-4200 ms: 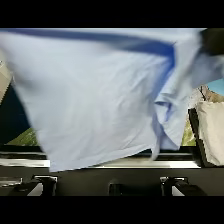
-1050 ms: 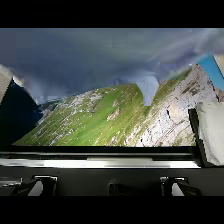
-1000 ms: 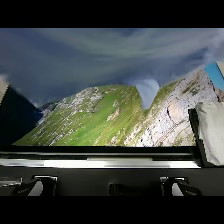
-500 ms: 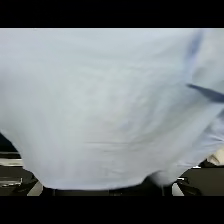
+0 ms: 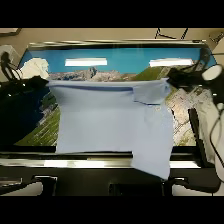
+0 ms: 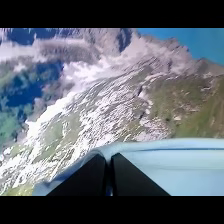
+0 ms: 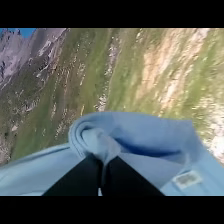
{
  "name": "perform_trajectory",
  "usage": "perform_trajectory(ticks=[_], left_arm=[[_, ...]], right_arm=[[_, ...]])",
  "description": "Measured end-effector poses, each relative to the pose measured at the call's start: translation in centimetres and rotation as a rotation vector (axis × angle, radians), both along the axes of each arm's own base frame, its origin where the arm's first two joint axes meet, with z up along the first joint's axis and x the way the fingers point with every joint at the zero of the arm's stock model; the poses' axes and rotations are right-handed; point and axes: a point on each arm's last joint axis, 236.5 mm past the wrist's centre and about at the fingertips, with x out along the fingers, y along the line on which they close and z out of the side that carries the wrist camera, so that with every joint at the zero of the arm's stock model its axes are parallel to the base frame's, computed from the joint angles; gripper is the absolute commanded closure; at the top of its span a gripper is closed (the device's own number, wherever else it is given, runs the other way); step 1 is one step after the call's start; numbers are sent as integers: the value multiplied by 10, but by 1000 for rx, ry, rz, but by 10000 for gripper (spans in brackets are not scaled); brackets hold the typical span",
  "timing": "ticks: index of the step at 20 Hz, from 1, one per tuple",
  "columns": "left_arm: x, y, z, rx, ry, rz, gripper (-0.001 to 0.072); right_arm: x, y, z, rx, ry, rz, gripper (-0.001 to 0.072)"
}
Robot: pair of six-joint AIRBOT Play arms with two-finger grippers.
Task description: Fold the clothes and pants, and hang the long-sleeved shirts on hangers.
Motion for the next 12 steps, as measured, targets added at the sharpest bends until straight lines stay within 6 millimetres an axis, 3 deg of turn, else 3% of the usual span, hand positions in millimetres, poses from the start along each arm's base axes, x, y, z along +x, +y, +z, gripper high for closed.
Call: perform_trajectory(ticks=[3,4,5,6,7,8,10,12], left_arm=[[2,5,-48,-54,111,43,683],[2,6,-58,-65,133,49,643],[1,6,-65,-76,151,55,502],[0,6,-69,-92,171,62,211],[-2,6,-71,-106,188,61,83],[-6,6,-70,-124,213,47,88],[-25,14,-69,-126,289,-6,108],[-67,30,-81,-116,450,-57,115]], right_arm=[[22,28,-37,102,11,-36,669],[25,33,-46,118,20,-42,661],[27,36,-52,131,25,-48,565],[28,37,-55,140,31,-50,381],[27,34,-54,147,39,-47,256],[24,27,-50,143,48,-33,212],[8,-2,-39,112,92,12,213],[-33,-45,-40,60,218,44,212]])
